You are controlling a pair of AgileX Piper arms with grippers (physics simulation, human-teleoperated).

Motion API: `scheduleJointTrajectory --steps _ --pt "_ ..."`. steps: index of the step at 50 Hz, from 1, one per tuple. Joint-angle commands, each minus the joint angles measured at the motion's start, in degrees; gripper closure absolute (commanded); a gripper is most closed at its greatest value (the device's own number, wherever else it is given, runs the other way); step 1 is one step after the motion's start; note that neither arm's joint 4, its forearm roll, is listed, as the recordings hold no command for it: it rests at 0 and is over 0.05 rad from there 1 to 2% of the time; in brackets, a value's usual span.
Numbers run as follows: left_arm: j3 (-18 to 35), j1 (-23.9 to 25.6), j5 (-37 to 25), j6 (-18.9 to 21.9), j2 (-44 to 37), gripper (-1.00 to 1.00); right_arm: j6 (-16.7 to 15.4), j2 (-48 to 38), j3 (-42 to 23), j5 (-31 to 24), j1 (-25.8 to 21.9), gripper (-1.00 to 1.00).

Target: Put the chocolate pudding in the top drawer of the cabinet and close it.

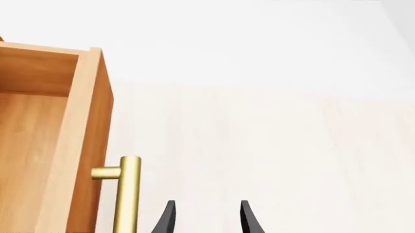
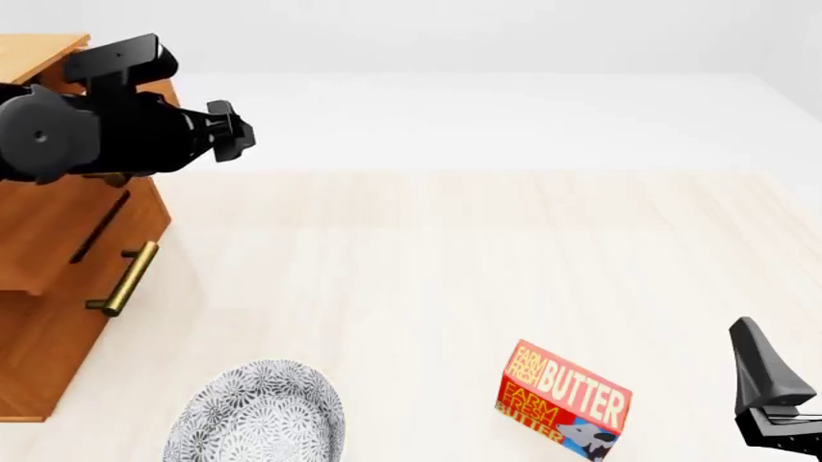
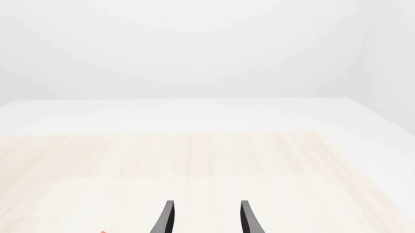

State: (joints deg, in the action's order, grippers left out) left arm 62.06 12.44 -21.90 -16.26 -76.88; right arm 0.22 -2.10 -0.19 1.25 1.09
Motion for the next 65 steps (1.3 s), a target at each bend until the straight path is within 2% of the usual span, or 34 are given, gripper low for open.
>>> scheduleJointTrajectory --steps 1,24,27,56,65 --pt "-1.72 -2.67 0.64 0.58 -0.43 -1.00 0.00 -0.01 0.00 0.01 0.00 -1.00" --pt "-2.39 -5.99 0.48 2.54 0.02 -1.00 0.01 0.00 0.00 0.00 0.01 -1.00" --pt "-2.43 -6.92 0.38 4.32 0.23 -1.00 -0.01 0.01 0.00 -0.01 0.00 -1.00" --pt "-4.76 -9.89 1.67 3.25 1.25 -1.00 0.01 0.01 0.00 0.00 0.01 -1.00" --pt "-5.51 -12.01 1.82 4.29 2.12 -1.00 0.01 0.02 0.00 -0.01 0.00 -1.00"
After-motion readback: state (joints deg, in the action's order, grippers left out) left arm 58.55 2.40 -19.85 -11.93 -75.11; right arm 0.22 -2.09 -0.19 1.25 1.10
